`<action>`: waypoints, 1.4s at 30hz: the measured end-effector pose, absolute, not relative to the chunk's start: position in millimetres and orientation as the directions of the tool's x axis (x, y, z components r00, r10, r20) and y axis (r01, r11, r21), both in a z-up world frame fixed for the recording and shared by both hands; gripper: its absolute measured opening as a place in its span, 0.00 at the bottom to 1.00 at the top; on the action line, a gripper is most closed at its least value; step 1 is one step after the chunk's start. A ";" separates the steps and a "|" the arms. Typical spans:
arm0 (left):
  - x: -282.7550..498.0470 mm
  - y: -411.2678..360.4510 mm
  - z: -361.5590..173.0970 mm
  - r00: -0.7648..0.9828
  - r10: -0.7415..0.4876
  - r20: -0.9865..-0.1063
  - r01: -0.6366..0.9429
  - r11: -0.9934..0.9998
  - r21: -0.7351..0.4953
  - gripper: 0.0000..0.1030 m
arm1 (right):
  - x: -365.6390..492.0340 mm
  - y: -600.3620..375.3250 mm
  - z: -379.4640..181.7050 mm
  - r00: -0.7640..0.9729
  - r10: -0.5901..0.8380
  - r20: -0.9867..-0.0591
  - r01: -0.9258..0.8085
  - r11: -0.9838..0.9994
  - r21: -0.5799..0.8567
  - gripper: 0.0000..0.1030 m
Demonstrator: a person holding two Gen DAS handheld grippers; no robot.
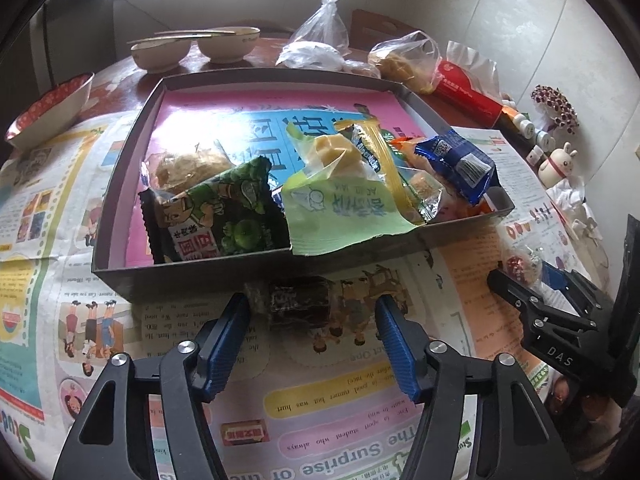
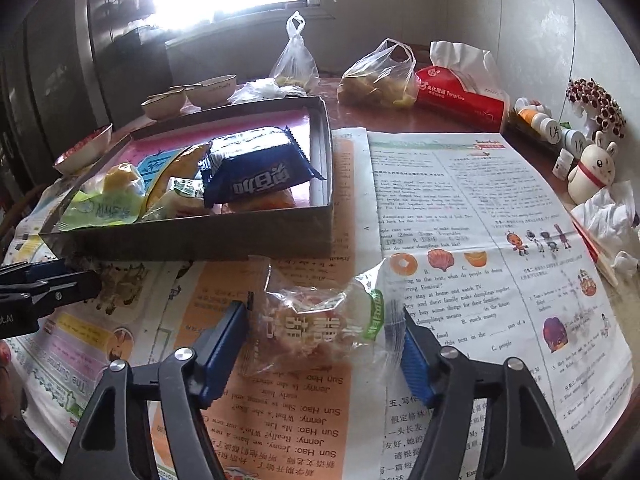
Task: Organize snacks
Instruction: 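Grasp the clear green-labelled pastry bag with the right tool while the left tool grasps the dark brown snack, then carry the dark brown snack with the left tool over the box while the right tool carries the pastry bag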
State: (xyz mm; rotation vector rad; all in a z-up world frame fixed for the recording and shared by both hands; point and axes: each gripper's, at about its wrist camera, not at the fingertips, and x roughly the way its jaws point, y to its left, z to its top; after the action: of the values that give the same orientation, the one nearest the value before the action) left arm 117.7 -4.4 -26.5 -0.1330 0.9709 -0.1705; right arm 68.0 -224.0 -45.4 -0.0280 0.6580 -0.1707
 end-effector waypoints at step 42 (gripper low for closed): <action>90.1 73.4 25.4 0.676 -0.199 -0.710 -0.009 0.961 -0.278 0.37 | 57.7 -193.7 1.3 0.863 -0.043 -0.503 0.036 0.999 -0.023 0.62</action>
State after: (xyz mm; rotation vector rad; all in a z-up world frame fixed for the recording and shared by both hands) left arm 90.1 73.4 25.4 -0.2688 0.8245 -0.1082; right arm 57.7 -193.7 1.3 -0.0128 0.5276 -0.0412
